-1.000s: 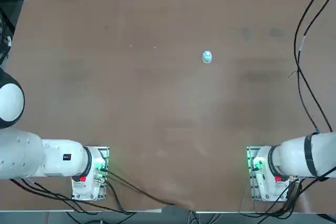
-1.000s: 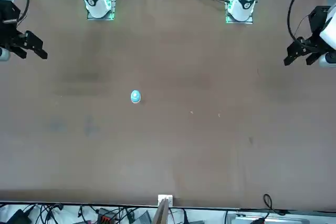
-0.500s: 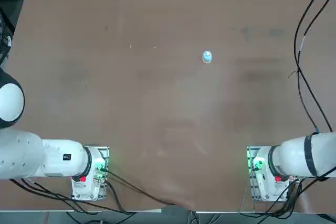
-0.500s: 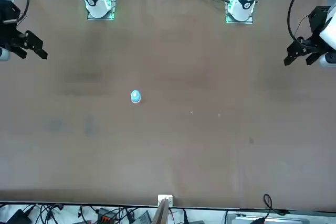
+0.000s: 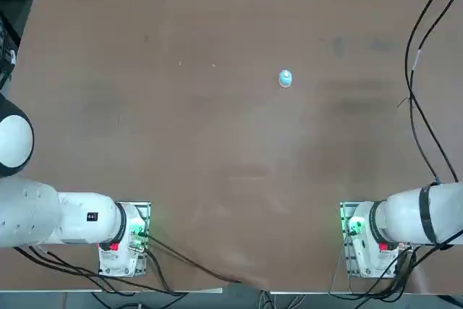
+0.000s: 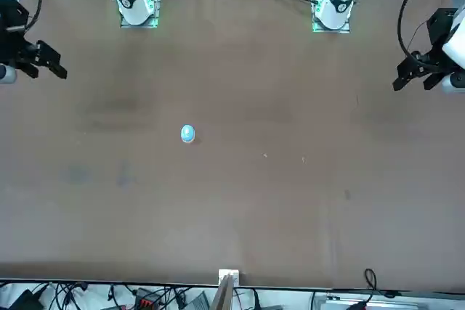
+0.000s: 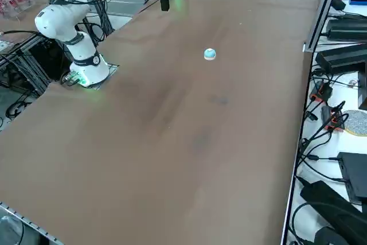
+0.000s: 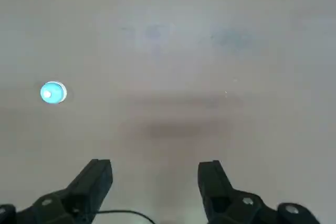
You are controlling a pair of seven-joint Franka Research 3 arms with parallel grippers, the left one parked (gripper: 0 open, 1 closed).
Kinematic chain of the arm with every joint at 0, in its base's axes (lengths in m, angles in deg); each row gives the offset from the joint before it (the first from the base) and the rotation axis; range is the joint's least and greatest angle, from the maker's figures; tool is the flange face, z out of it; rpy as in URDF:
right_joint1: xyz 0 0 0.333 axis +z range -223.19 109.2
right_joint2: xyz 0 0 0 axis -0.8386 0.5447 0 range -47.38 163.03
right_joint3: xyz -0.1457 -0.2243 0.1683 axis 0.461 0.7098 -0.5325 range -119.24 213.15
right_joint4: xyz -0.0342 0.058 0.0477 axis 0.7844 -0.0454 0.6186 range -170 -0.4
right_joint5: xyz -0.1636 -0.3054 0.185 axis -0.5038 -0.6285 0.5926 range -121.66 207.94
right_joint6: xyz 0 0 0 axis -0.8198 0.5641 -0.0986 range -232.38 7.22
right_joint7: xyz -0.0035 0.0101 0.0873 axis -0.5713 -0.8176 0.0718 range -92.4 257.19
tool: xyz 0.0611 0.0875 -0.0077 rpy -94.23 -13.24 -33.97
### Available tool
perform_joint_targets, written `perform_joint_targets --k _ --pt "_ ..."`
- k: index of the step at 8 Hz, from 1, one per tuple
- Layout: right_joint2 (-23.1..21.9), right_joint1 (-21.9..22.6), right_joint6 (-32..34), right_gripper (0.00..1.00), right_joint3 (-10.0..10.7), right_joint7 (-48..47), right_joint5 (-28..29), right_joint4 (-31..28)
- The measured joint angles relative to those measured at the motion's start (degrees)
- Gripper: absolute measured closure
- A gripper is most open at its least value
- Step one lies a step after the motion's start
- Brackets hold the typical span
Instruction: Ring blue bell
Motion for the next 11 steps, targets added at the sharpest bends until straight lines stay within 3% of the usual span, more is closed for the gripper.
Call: perform_joint_targets --k 5,9,10,11 --pt "0.8 0.0 0.0 0.04 0.0 -0.1 0.0 0.0" --pt "3.7 0.1 0.2 0.81 0.0 -0.1 -0.1 0.4" --pt "4.0 0.1 0.2 0.95 0.0 -0.1 -0.1 0.5" --pt "4.0 0.1 0.2 0.96 -0.1 -0.1 -0.1 0.6"
